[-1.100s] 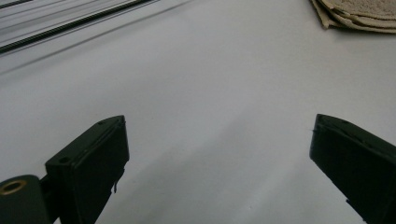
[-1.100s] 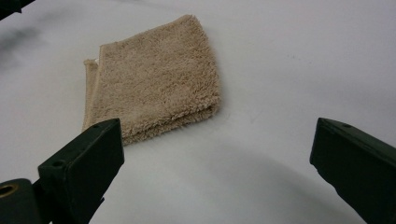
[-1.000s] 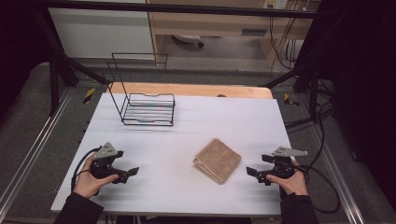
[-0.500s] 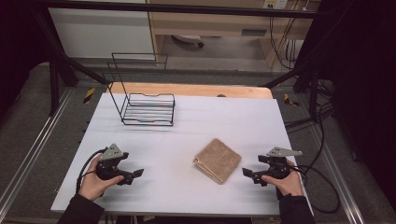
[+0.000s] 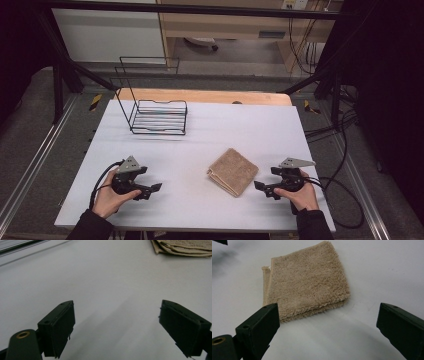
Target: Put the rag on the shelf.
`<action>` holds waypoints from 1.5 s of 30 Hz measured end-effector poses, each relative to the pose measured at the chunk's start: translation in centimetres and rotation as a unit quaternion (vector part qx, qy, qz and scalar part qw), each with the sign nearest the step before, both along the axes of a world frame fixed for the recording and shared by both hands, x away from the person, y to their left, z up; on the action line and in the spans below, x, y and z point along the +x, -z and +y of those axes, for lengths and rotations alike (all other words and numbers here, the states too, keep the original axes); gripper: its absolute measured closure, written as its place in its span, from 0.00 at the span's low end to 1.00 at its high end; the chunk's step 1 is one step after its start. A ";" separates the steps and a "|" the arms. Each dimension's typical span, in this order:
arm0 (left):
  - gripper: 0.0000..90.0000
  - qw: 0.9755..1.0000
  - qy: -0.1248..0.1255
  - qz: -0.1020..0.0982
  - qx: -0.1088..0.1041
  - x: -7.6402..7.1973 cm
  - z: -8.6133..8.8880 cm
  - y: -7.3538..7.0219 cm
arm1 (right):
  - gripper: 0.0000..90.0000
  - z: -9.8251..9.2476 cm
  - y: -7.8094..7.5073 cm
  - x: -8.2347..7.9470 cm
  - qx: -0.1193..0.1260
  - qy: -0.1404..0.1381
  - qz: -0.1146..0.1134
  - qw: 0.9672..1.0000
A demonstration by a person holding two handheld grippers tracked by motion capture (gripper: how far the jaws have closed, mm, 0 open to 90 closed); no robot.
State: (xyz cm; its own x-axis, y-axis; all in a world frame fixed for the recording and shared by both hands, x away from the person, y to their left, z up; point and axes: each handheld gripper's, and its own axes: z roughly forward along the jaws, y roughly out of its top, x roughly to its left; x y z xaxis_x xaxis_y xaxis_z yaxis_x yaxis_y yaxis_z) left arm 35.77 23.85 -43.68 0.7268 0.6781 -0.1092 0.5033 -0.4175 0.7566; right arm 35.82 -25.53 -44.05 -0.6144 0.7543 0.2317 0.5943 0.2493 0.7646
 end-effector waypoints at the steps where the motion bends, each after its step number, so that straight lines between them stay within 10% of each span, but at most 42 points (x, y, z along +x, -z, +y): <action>1: 0.15 1.000 0.000 0.002 -0.001 0.0 -0.2 0.0 | 0.06 0.1 0.0 0.0 0.001 0.001 0.003 1.000; 21: 0.25 1.000 0.021 0.015 -0.004 2.2 -9.2 -1.8 | 0.06 0.8 -0.2 0.2 -0.005 0.001 -0.002 1.000; 45: 0.55 0.998 0.024 0.051 0.014 6.1 -17.5 0.2 | 0.06 0.6 -0.3 0.1 -0.002 0.000 -0.004 1.000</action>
State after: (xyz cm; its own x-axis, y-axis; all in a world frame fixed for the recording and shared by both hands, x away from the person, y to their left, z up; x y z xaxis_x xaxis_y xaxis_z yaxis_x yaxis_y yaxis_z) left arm 41.87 6.35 -43.84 0.7445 0.6464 -0.1668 0.5565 -0.4630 0.6898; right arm 35.94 -24.92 -43.76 -0.6167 0.7549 0.2232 0.5875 0.2527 0.7687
